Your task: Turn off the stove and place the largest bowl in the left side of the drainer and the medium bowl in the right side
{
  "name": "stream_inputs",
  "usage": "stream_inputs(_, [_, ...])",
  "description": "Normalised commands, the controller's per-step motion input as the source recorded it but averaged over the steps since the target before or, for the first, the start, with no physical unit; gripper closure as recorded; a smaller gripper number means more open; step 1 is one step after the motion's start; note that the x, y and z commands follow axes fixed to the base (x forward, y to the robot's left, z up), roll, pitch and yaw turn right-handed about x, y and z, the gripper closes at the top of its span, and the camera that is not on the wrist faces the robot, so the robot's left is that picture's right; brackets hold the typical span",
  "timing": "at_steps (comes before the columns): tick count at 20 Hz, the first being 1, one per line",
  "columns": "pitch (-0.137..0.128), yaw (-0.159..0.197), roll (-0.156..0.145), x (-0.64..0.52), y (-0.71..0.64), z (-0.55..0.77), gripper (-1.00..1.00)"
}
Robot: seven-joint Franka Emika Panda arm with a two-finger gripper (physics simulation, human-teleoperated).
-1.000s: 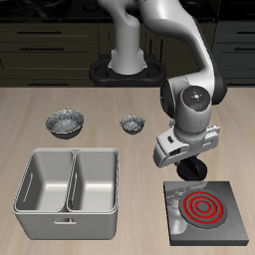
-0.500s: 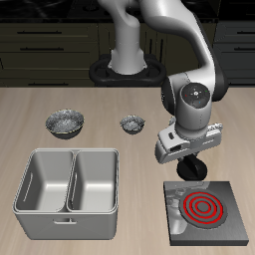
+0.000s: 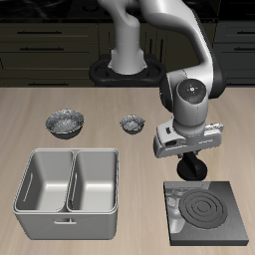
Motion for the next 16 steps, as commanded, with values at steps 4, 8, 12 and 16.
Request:
stream_inputs(4, [0.038, -0.103, -0.003, 0.14, -0.07, 0.11, 1.0])
stream_inputs(8, [0.028, -0.104, 0.01, 0.03, -0.1, 0.12, 1.0])
stream_inputs(12, [-0.01, -0.109, 0.032, -0.02, -0.03, 0.14, 1.0])
stream_inputs(16, [0.017, -0.098, -0.003, 0.01, -0.04, 0.08, 1.0])
